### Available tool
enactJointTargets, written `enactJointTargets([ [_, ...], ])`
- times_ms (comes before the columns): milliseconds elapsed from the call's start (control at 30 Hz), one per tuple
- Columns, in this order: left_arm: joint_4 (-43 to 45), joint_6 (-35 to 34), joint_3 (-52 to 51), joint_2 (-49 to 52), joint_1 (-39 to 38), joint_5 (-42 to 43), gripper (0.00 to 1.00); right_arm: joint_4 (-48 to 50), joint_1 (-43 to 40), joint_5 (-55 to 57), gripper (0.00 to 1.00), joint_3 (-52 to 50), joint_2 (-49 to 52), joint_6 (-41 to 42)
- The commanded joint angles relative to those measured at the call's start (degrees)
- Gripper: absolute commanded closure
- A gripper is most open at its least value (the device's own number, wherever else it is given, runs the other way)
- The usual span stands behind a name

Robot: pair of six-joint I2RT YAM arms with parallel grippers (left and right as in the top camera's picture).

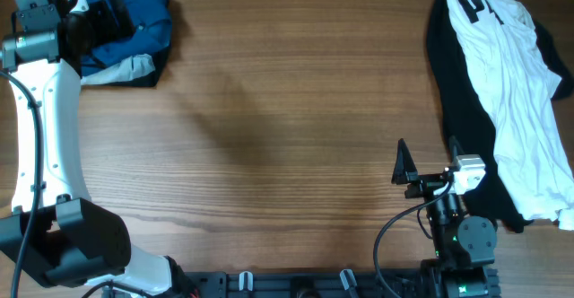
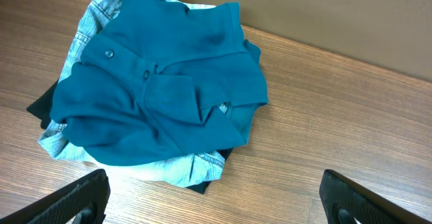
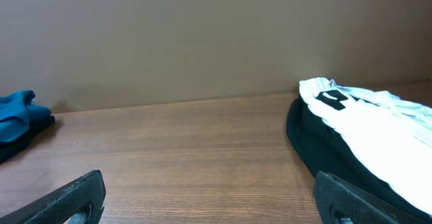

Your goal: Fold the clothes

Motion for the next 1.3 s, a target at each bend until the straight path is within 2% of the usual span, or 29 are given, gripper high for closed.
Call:
enactJointTargets([
  [0,0.1,-0.6,-0.1,-0.1,0.0,0.7,0.00,0.3,0.2,-0.3,0.00,-0.8,-0.8,0.1],
  [467,-0.3,-0.6,-0.1,-2.8,-0.4,0.7,0.00,0.3,0.2,-0.3,0.00,-0.8,-0.8,0.1],
  [700,-3.9,0.7,-2.8,-11.2,-7.1,1.8,0.00,0.3,0.2,-0.3,0.00,-0.8,-0.8,0.1],
  [767,-3.5,1.0,-7.8,-16.5,-10.3,1.5,0.00,0.3,0.2,-0.3,0.00,-0.8,-0.8,0.2],
  [867,5.0,0.9,-18.7,-24.2,-12.4,1.8,0.00,0.3,0.2,-0.3,0.00,-0.8,-0.8,0.1],
  [1133,44.5,0.7,-64.2,-49.7,-13.1,8.0,0.00,0.3,0.2,-0.3,0.00,-0.8,-0.9,0.1],
  [1267,54.6,0.7,-80.5,-60.8,-13.1,8.2,0.00,0.3,0.2,-0.3,0.00,-0.8,-0.8,0.1],
])
